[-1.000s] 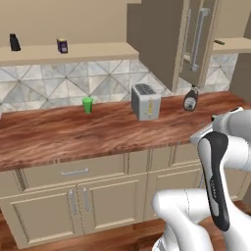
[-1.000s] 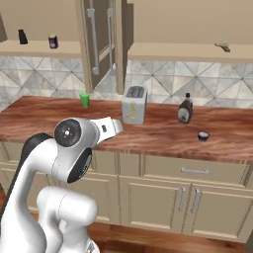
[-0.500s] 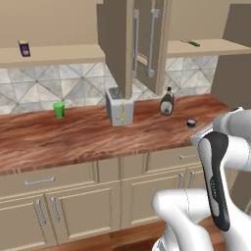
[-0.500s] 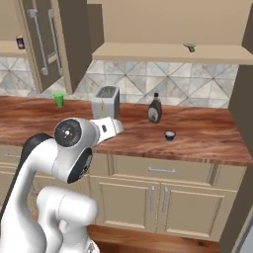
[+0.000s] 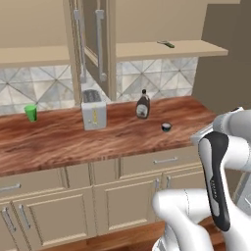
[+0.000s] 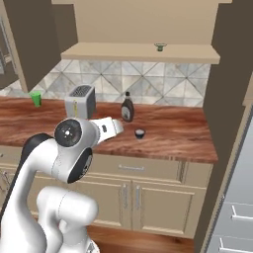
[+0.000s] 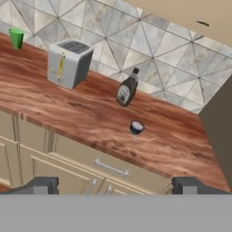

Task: Pick the canned food and yogurt from the counter and place them in the cabinets closest to them.

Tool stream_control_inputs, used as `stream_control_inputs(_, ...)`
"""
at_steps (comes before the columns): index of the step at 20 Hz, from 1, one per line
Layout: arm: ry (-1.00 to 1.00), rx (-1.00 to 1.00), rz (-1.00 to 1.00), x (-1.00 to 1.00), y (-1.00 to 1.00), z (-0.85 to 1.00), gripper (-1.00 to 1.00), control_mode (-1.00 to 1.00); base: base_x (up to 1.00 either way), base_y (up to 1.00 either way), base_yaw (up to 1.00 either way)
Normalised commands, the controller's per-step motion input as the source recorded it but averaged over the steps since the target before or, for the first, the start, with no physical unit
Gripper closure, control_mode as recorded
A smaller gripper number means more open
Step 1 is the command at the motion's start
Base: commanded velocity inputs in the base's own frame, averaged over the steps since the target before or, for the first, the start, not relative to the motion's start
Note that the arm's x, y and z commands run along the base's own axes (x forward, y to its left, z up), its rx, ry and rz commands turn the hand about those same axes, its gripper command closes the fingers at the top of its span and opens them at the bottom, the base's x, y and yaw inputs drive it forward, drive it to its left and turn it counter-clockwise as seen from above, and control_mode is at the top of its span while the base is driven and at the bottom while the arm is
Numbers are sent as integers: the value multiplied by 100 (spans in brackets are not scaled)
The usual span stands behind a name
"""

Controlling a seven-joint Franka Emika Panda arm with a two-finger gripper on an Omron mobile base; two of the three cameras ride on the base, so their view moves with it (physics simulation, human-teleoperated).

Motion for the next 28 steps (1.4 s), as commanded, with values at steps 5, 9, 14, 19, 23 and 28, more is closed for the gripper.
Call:
stream_control_inputs(5,0,0,0,0,0,0,-100,100,3,-18,-1)
stream_control_inputs(9,0,0,0,0,0,0,-100,100,19,0,0)
stream_control_inputs(14,0,0,0,0,0,0,-100,100,52,0,0)
stream_control_inputs(19,0,0,0,0,0,0,-100,100,61,0,0)
stream_control_inputs(23,0,0,0,0,0,0,-100,100,51,0,0)
stream_control_inputs(28,0,0,0,3,0,0,-100,-100,0,0,0)
